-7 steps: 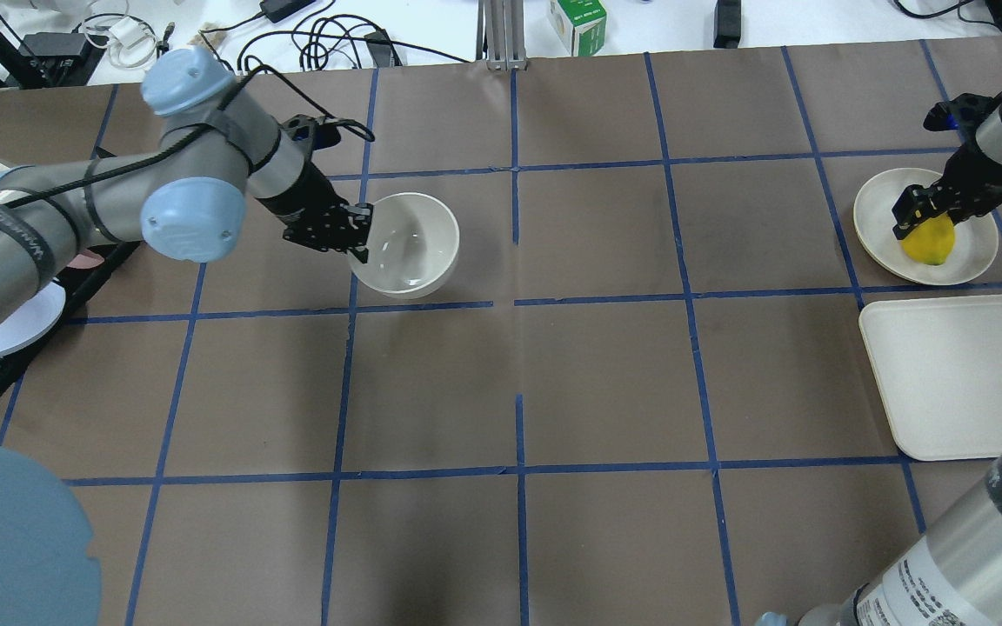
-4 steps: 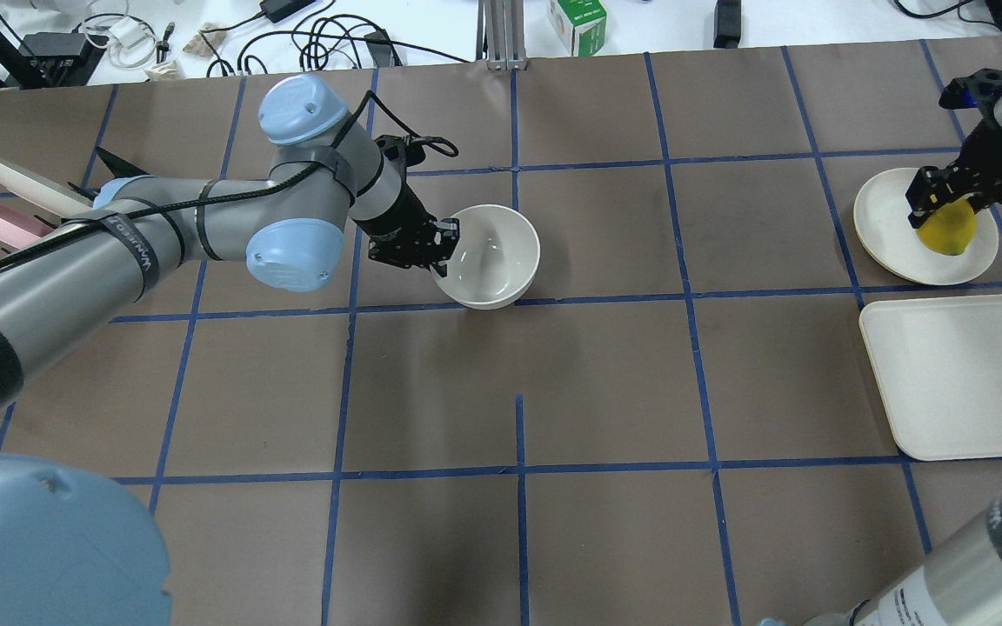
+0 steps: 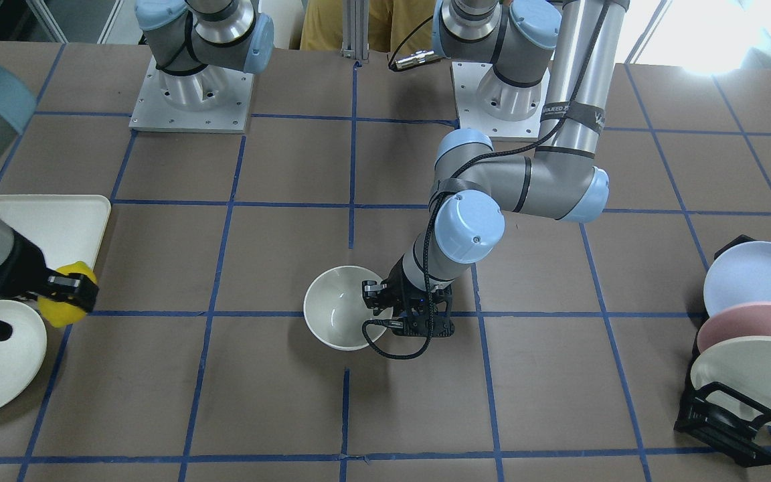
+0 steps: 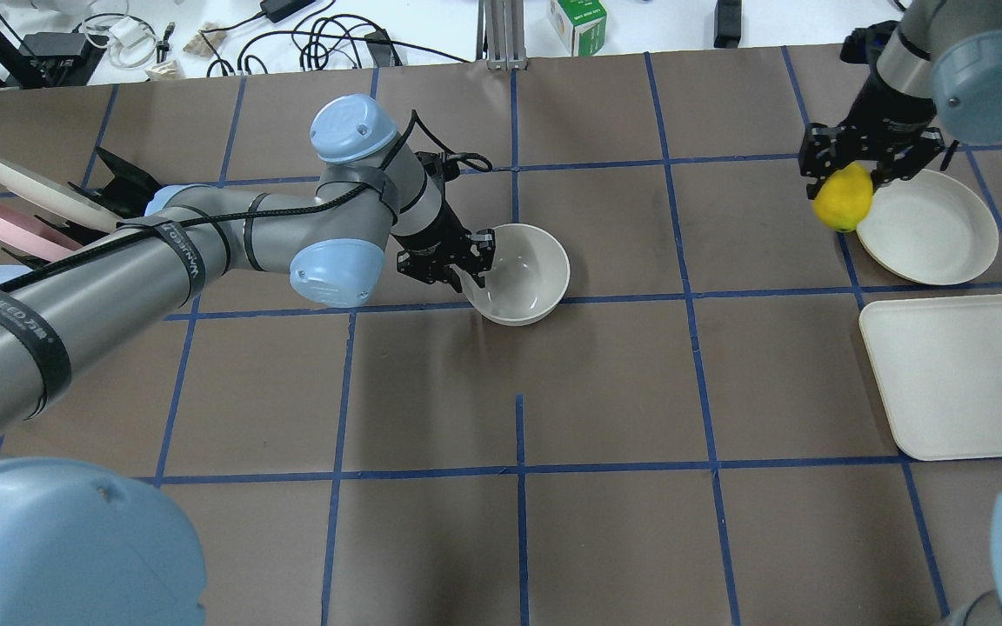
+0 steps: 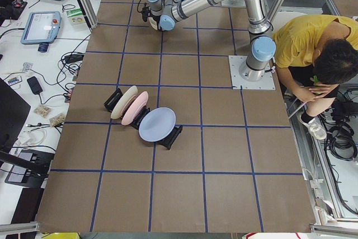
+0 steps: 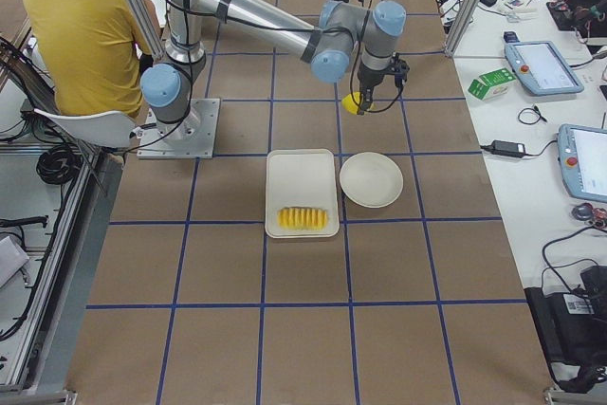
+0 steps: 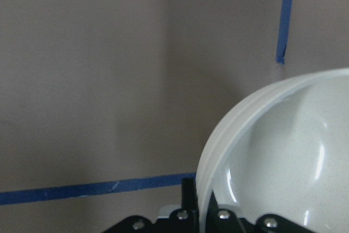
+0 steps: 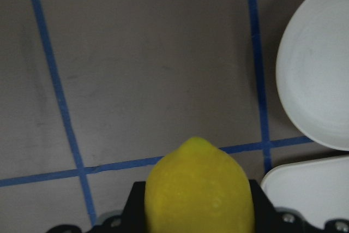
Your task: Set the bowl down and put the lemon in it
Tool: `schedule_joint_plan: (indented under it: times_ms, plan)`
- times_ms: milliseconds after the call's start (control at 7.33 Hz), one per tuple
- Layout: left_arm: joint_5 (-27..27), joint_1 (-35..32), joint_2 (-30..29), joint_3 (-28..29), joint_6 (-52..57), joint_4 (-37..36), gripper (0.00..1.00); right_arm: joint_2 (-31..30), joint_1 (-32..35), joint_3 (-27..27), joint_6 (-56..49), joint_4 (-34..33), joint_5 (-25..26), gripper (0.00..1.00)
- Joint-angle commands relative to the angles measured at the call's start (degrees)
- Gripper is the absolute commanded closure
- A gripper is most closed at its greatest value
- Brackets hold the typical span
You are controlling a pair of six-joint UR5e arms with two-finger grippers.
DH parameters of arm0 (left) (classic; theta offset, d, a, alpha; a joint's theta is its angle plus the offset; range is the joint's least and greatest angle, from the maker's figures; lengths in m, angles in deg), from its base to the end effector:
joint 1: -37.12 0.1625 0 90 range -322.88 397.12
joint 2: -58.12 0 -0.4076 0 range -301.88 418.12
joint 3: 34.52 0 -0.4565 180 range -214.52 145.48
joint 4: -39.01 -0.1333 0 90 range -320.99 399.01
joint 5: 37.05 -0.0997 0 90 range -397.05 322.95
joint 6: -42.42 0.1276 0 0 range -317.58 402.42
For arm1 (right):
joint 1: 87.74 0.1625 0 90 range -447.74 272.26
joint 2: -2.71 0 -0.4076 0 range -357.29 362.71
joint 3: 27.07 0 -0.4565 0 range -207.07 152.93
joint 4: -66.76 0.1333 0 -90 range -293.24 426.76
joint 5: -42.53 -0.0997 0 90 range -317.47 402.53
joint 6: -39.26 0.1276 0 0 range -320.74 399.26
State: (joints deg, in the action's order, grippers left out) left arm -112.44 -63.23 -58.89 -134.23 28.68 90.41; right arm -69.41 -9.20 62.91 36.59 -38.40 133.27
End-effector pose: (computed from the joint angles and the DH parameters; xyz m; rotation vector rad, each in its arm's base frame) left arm -0.2804 -0.6143 0.1326 0.0793 -2.8842 -0.0309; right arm -0.0008 -0.6664 0.2783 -0.2397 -3.1245 -0.0758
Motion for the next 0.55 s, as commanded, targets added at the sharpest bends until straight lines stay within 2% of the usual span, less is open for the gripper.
schedule_joint_plan:
  times_ms: [0,136,273,409]
  plan:
    - [-4.14,1.99,3.87,2.31,0.29,2.7,0.0,-1.18,12.12,-0.07,16.84,0.23,-1.53,1.0]
    - [-4.15,4.36,6.94,5.81,0.81,11.08,0.0,-0.83,15.48,-0.07,21.7,-0.65,-4.93,1.0]
    - [-4.41,6.99,10.53,9.24,5.86,22.05,0.0,-0.48,17.34,0.02,23.75,-2.31,-6.01,1.0]
    - [-5.11,10.76,14.31,10.32,13.4,30.68,0.0,0.39,19.79,0.02,25.85,-4.15,-6.11,1.0]
